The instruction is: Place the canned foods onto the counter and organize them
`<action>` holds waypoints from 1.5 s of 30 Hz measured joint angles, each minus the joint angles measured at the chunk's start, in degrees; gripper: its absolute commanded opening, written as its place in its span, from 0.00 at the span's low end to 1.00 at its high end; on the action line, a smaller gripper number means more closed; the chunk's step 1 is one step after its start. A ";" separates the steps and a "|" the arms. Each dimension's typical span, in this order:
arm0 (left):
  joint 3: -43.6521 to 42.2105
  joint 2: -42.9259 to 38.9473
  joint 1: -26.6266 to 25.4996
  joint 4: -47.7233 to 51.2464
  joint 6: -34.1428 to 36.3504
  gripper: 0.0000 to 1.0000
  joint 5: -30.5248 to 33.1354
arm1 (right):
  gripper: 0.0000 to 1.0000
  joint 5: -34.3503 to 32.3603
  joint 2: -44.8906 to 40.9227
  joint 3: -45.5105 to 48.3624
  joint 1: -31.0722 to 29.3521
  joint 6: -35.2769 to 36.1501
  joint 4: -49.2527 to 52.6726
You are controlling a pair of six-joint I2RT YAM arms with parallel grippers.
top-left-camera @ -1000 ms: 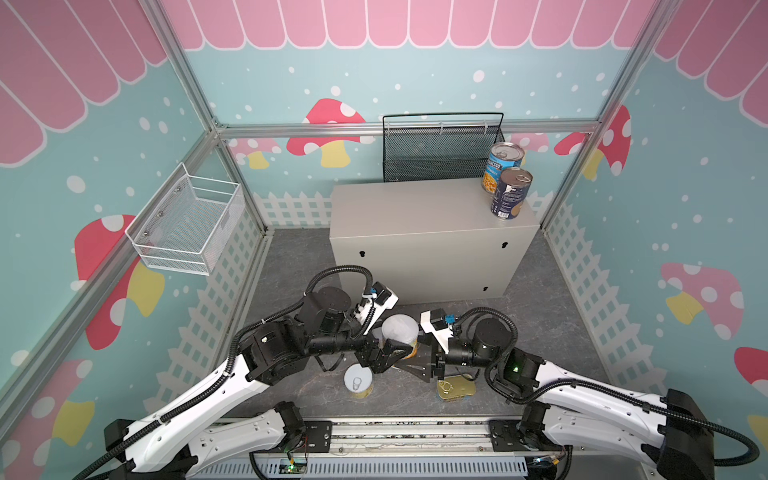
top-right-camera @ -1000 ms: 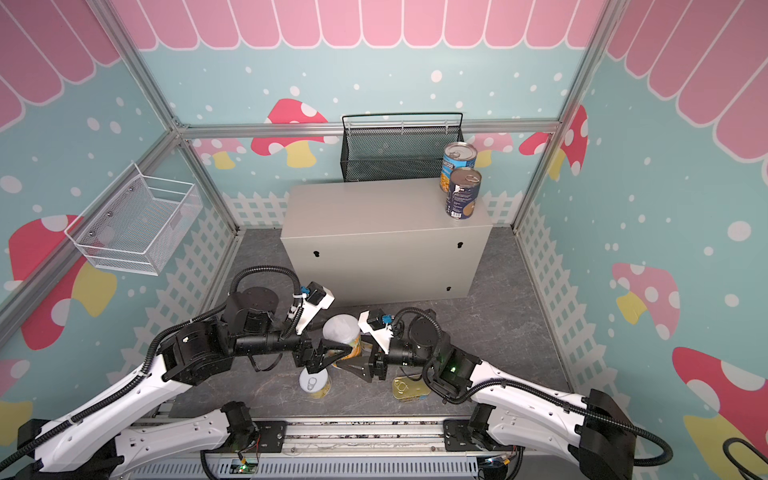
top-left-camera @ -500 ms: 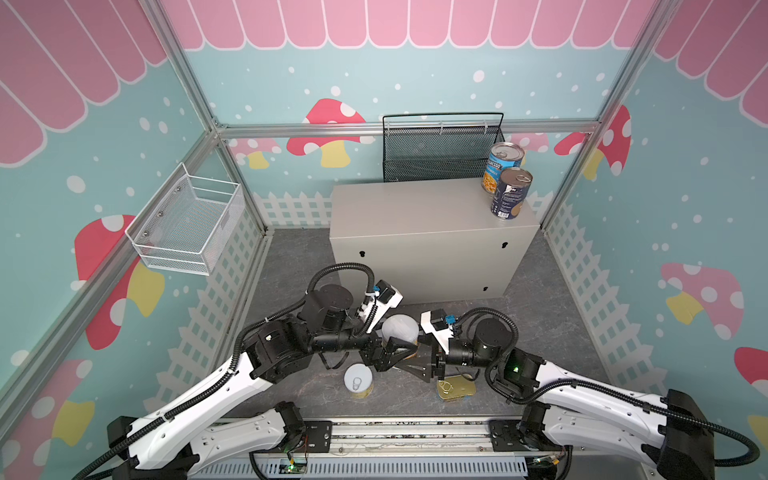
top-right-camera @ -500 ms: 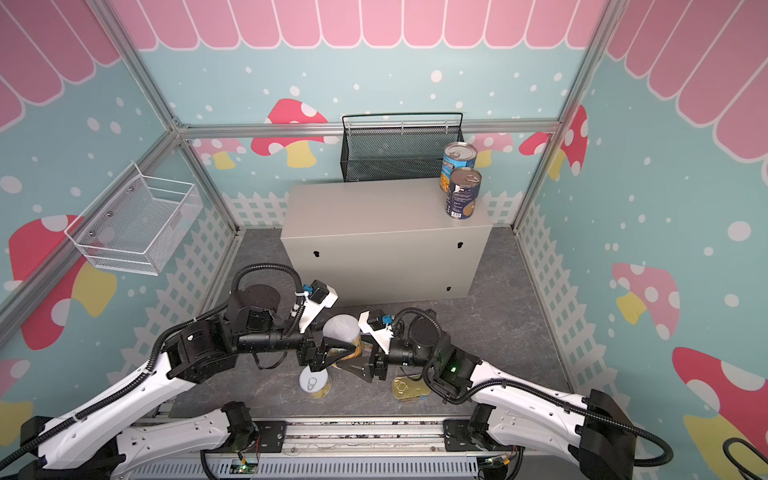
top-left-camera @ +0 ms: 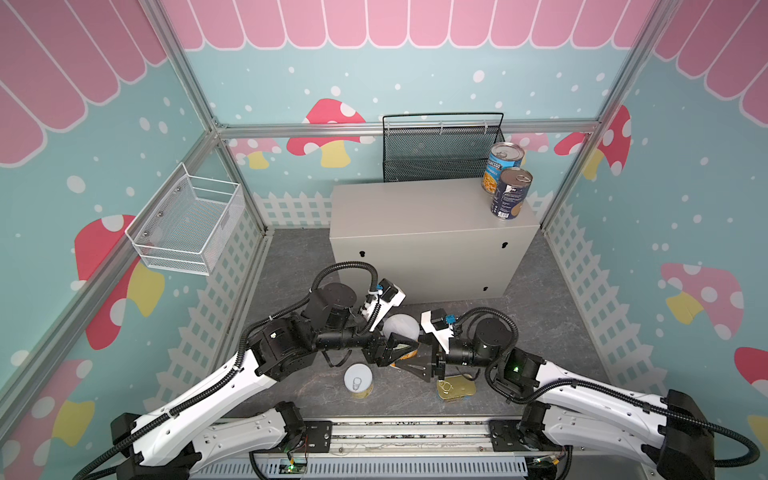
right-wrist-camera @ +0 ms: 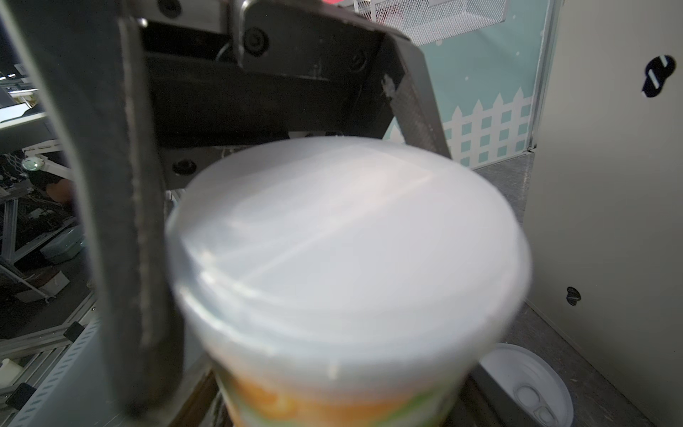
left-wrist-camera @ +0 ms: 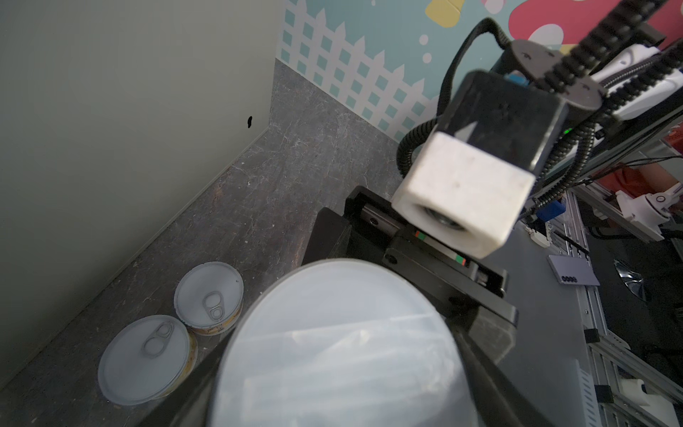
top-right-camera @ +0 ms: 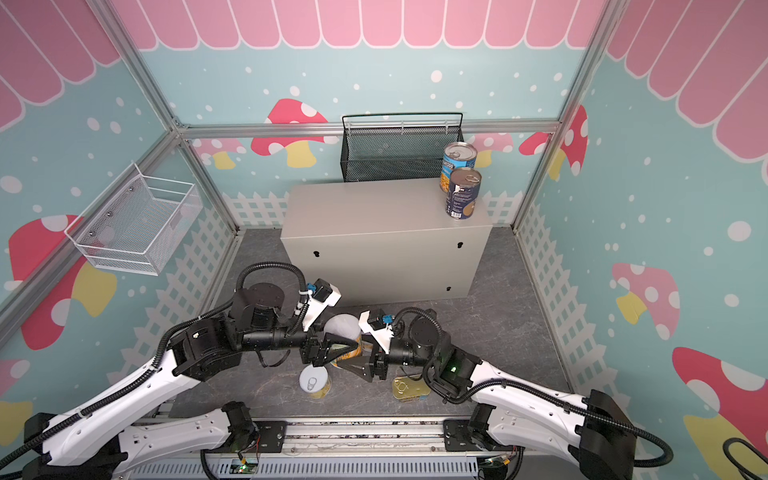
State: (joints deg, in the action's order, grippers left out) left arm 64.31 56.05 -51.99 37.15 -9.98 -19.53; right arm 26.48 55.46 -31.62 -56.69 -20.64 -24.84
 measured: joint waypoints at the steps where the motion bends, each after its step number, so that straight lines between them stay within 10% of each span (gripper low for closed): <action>1: 0.04 0.02 0.00 0.02 -0.02 0.47 0.04 | 0.83 -0.07 0.00 0.00 0.00 0.07 0.02; 6: 0.42 1.18 0.00 0.92 -0.04 0.42 1.77 | 0.99 -3.50 -0.76 -1.64 -0.02 1.95 0.83; 19: 14.25 9.75 3.69 2.89 3.48 0.38 4.44 | 1.00 -22.01 -10.21 -14.69 -0.04 10.01 24.26; 37: 50.82 38.01 5.09 -0.22 12.37 0.37 16.06 | 0.99 -72.76 -11.32 -36.48 0.59 2.12 62.05; 45: 71.76 54.14 5.99 1.62 16.48 0.38 17.42 | 1.00 -74.01 -10.60 -39.50 3.74 -0.81 70.93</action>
State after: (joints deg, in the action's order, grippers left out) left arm 136.07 110.19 -46.00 38.76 6.50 -2.11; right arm -47.53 44.86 -71.11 -52.95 -21.45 46.09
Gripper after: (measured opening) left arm 0.744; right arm 0.995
